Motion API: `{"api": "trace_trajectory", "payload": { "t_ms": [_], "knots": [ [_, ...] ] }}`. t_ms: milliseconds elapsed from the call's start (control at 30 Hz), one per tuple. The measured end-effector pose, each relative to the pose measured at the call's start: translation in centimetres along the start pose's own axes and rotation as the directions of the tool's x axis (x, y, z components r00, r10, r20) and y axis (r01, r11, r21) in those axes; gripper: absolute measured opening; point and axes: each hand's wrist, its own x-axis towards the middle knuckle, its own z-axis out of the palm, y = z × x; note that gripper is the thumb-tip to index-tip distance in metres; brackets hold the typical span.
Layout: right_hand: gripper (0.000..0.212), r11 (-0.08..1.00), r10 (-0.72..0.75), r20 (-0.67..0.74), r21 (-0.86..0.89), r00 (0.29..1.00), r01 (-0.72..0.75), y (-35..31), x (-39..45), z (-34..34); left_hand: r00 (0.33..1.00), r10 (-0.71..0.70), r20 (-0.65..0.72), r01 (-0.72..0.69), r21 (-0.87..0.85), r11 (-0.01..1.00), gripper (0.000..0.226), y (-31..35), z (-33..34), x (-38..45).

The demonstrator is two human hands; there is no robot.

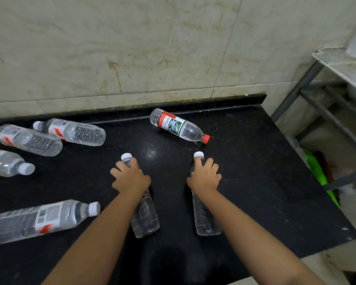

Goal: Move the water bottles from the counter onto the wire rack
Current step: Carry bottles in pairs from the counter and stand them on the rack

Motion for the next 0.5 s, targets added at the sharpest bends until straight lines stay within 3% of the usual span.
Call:
{"api": "trace_trajectory", "payload": {
  "t_ms": [167,267,367,500],
  "knots": [
    [0.058,1.0,0.011,-0.054,0.018,0.998,-0.01,0.0,0.7,0.4,1.0,0.019,-0.008,-0.019,-0.035,0.999,0.061,-0.3,0.6,0.7],
    [0.059,0.996,-0.011,-0.073,0.092,0.997,0.018,0.4,0.3,-0.3,0.987,0.153,-0.039,-0.153,0.009,0.988,0.055,0.0,0.5,0.3],
    [0.059,0.983,-0.066,-0.14,0.158,0.988,0.088,1.7,-1.3,-1.1,0.921,0.387,-0.04,-0.383,0.074,0.921,0.051,1.6,0.6,-1.7],
    [0.05,0.909,-0.109,-0.311,0.354,0.944,0.221,5.8,-3.8,-2.9,0.776,0.606,-0.175,-0.604,0.067,0.794,0.054,5.0,0.3,-5.2]
  ]
}}
